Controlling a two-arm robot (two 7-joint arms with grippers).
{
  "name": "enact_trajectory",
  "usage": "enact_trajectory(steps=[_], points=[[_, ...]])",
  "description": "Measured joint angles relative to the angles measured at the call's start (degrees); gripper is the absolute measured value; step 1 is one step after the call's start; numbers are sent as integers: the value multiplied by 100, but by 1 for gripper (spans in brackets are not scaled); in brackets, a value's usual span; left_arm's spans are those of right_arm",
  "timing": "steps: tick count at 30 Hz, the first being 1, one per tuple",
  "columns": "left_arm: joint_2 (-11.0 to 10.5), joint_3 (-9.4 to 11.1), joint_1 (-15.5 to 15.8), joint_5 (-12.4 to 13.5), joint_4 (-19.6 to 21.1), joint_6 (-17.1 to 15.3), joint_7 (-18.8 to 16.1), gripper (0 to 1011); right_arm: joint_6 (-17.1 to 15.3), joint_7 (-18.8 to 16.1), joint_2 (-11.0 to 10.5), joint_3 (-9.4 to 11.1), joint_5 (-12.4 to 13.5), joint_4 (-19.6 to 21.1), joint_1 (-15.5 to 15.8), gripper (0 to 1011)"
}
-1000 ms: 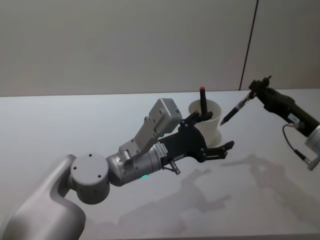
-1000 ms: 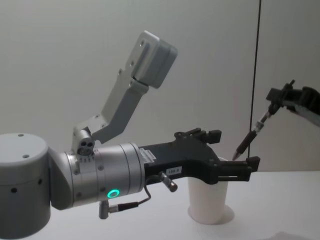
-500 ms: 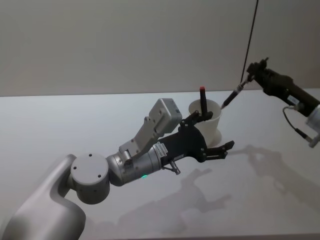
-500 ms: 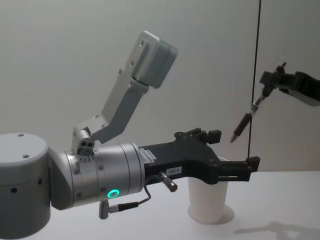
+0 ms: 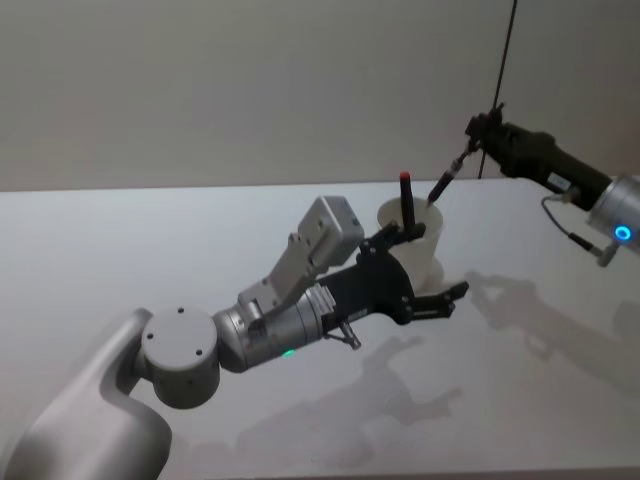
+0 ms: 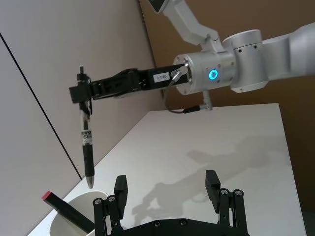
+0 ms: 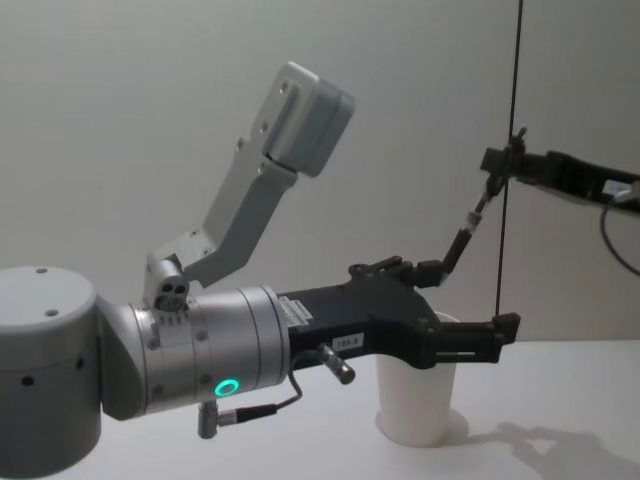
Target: Place the pen into the pen holder.
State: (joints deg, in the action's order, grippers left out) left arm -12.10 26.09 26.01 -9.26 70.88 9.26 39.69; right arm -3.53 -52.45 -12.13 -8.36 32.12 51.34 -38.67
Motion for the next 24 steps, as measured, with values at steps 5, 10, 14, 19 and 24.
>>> enact_trajectory(steps=[5,10,14,19,24], points=[[0,0,0,0,0,0,0,1004,207,-116,74,-104,-189,-523,-316,133],[0,0,0,0,0,0,0,1004,446,-184,157,-219,-383,-1074,-631,133],[0,0,0,0,0,0,0,1004,665,-214,237,-321,-524,-1518,-865,133],[0,0,0,0,0,0,0,1004,966,-224,351,-472,-674,-2127,-1167,133],[0,-1,0,0,0,0,0,1004,1168,-222,441,-584,-760,-2544,-1356,134]])
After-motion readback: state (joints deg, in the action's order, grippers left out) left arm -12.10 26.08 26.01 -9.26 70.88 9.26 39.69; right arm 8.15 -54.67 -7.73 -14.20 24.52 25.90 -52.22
